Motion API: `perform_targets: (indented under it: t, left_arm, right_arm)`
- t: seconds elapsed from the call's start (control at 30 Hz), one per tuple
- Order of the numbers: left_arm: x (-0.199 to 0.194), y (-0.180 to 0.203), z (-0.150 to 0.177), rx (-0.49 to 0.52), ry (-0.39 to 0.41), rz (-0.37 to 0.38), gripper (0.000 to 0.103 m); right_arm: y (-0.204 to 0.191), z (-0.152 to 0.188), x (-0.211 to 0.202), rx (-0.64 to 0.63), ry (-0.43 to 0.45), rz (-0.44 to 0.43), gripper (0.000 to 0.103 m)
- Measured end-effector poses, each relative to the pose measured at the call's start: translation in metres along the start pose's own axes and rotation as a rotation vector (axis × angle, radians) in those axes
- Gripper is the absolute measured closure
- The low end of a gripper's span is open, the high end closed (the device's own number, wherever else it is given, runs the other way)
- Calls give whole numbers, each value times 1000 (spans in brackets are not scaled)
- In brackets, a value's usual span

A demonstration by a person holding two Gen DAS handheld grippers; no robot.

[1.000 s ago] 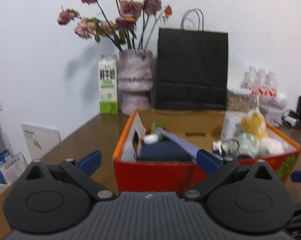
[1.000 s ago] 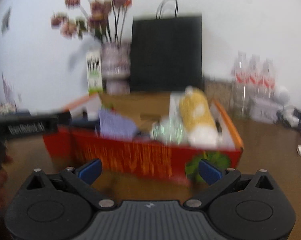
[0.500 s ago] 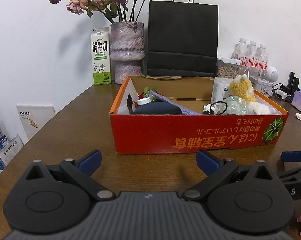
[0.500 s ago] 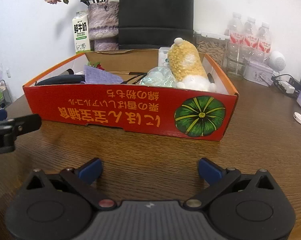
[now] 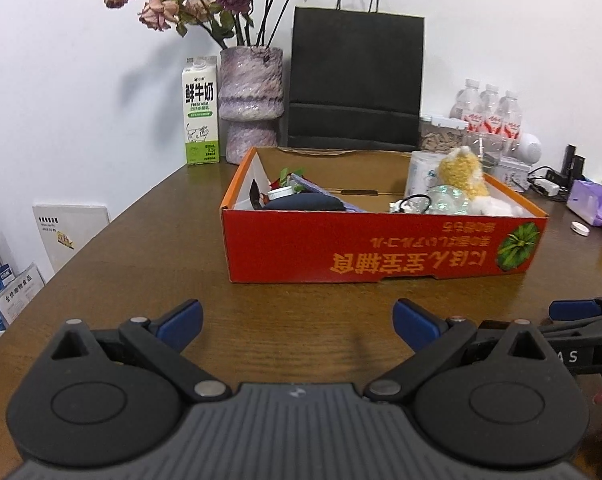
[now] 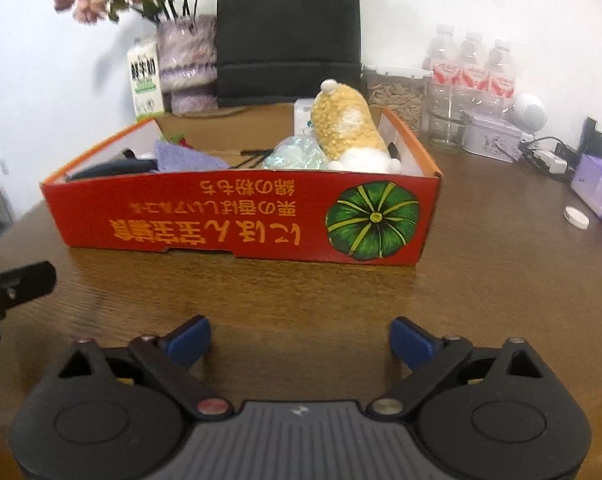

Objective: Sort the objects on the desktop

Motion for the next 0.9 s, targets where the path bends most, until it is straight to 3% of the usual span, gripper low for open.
perform_targets:
  t: [0.33,0.9]
  left_arm:
    - [-61,25,18,10,82,40,0]
    - [-173,54,70,-1,171,11,0]
  right_arm:
    - [10,34,-91,9,133,-9,7]
    - [11,97,-217,43,273,-70,6]
Point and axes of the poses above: each gripper's, at about its wrist camera, not at the fingertips, and x roughly the way its jaws point, y to its right, z to its underside, the point moved 3 cm from there along x, roughly the way its jaws point, and after that the axes turned 13 degrees about z, right-handed, at the moved point
